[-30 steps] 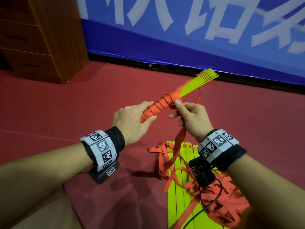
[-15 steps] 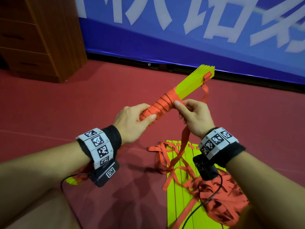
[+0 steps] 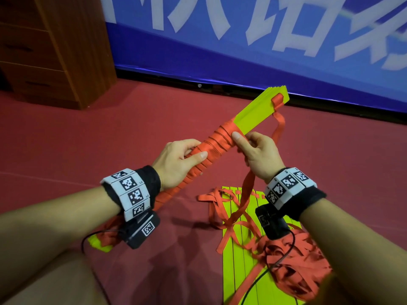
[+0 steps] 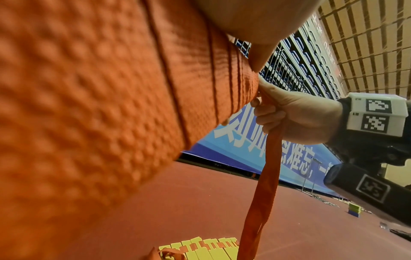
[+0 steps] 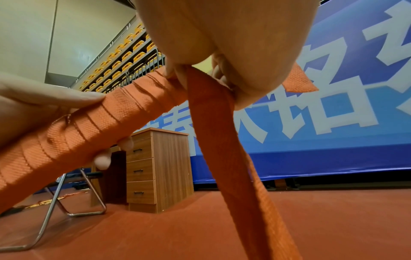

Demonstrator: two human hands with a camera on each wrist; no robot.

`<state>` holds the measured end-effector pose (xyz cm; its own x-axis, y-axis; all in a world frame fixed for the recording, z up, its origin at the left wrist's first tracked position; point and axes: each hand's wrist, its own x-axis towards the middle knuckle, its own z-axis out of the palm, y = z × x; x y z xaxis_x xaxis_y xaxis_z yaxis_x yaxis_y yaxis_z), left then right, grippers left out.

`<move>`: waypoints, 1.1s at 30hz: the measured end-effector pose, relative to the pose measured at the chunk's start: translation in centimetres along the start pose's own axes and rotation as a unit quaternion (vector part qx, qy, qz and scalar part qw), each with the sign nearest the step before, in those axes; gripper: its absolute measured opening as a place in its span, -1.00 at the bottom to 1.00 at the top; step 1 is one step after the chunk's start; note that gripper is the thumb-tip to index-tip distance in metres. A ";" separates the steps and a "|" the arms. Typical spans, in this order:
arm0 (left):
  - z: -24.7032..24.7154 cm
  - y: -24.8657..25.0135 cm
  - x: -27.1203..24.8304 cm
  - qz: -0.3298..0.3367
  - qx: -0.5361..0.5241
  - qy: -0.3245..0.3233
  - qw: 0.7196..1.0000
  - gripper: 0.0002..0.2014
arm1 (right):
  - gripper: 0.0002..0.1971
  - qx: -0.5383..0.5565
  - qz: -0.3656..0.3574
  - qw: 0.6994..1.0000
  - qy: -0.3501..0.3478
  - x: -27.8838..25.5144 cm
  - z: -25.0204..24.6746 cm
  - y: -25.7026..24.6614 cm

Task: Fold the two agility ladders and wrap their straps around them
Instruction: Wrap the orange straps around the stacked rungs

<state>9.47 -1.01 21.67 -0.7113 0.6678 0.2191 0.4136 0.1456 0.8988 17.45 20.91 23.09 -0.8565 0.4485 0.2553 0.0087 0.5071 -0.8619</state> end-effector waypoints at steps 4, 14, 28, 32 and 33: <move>-0.1 0.2 0.1 -0.033 -0.034 -0.027 0.999 -0.83 | -0.57 0.027 0.009 1.000 0.001 -0.3 0.2 -0.1; 0.2 0.7 0.6 -0.057 0.147 -0.008 0.987 -0.60 | -0.53 0.083 0.077 0.993 0.026 0.0 1.6 0.0; -0.2 0.1 1.0 0.079 0.382 0.080 0.917 -0.43 | -0.52 0.123 0.129 0.982 0.064 -0.2 2.7 -2.1; -0.2 -0.1 0.9 0.088 0.377 0.096 0.917 -0.44 | -0.62 0.130 0.101 0.986 0.018 -0.8 2.1 -2.9; -0.3 -0.1 0.9 0.088 0.377 0.099 0.917 -0.44 | -0.62 0.138 0.105 0.985 0.004 -0.9 2.0 -3.0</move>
<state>8.59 -0.69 21.86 -0.6538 0.5946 0.4680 0.7543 0.5610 0.3410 17.18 17.51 24.55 -0.8465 0.5289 0.0605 0.0440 0.1828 -0.9822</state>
